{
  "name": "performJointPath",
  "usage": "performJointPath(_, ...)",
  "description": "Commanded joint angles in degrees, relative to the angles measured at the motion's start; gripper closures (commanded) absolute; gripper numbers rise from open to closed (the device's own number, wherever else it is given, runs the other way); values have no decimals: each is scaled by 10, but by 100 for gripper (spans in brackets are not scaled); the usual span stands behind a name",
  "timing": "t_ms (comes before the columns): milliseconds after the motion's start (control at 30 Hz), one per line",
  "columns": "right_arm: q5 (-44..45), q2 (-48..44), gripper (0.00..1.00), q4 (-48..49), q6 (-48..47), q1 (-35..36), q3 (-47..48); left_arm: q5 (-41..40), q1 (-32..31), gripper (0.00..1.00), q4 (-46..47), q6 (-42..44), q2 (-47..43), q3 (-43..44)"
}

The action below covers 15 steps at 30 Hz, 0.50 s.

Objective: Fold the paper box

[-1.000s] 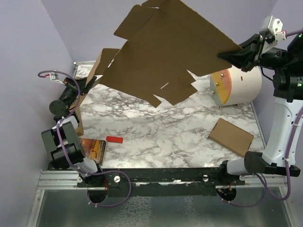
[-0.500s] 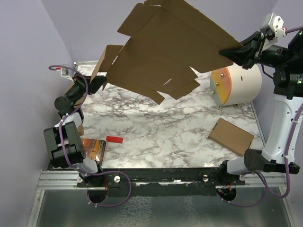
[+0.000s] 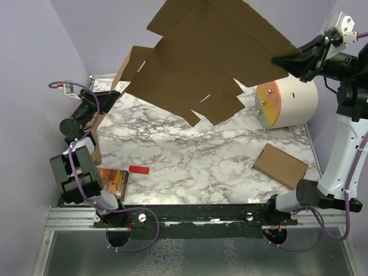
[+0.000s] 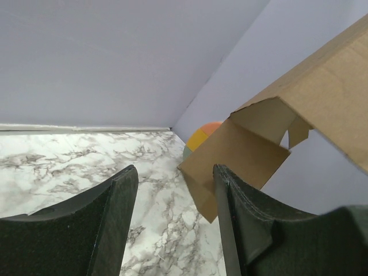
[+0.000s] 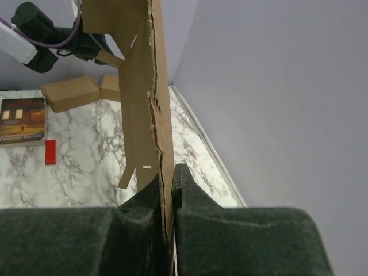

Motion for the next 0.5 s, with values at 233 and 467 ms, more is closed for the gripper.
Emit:
performJointPath(233,-187,-13,99,652,534,-101,-140,-40,5,39,145,46,7,93)
performJointPath(467,-167,14,99,639,561,-106,-104,-51,1,39,146,41,39,140)
